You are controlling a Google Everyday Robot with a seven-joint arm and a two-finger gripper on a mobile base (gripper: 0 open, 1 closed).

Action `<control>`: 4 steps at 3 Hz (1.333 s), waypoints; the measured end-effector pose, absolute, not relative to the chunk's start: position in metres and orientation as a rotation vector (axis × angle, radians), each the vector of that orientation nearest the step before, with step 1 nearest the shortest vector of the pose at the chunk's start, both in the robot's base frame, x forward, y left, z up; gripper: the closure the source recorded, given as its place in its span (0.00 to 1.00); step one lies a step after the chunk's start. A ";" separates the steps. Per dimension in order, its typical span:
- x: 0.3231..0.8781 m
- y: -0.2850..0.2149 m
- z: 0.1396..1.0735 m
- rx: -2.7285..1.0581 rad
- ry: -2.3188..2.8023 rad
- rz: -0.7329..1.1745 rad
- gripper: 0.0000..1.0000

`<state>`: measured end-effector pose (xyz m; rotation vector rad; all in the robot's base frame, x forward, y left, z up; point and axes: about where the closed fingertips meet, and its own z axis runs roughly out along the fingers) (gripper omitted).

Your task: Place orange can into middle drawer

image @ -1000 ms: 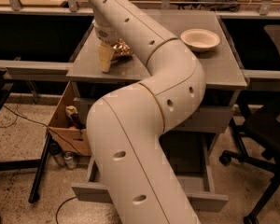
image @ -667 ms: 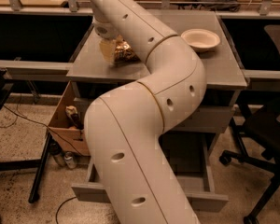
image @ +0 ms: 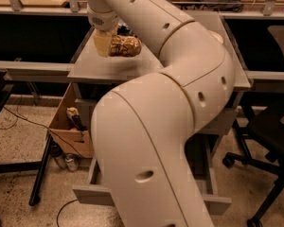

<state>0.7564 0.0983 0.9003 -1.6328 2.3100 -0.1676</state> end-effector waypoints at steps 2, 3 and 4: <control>0.697 0.116 0.928 -1.652 2.173 -0.036 1.00; 0.672 0.123 0.942 -1.662 2.124 0.046 1.00; 0.638 0.140 0.953 -1.668 2.097 0.146 1.00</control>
Offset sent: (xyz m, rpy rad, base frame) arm -0.1072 0.0238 0.0421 0.2247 -0.0458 0.1437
